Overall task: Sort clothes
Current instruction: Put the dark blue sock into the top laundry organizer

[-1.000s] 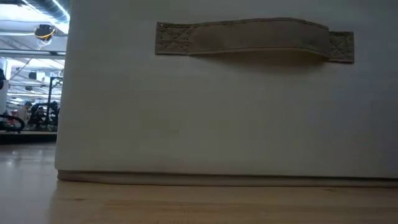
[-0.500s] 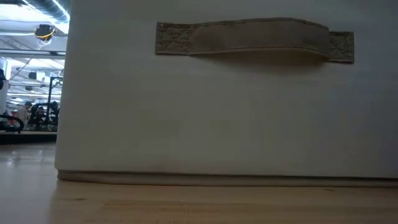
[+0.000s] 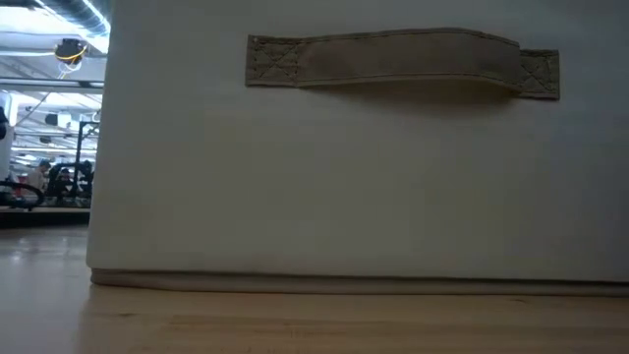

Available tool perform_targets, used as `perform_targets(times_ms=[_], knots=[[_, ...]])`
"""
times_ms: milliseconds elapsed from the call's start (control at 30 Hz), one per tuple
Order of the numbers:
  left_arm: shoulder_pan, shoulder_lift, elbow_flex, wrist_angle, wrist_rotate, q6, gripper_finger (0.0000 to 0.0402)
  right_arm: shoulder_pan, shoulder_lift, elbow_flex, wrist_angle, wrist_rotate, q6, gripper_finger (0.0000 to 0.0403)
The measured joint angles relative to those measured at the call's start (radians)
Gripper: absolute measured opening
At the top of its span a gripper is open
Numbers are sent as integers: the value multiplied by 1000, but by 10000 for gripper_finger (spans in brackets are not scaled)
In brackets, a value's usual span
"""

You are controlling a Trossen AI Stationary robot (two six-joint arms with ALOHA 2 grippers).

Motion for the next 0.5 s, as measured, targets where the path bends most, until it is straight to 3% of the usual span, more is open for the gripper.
perform_targets(times_ms=[167, 333, 500], knots=[[-136, -87, 1, -200, 3, -126, 163, 0, 0, 0, -1, 0, 0, 7], [-296, -129, 1, -419, 1, -356, 163, 0, 0, 0, -1, 0, 0, 7], [-467, -130, -25, -502, 3, -574, 163, 0, 0, 0, -1, 0, 6, 7]])
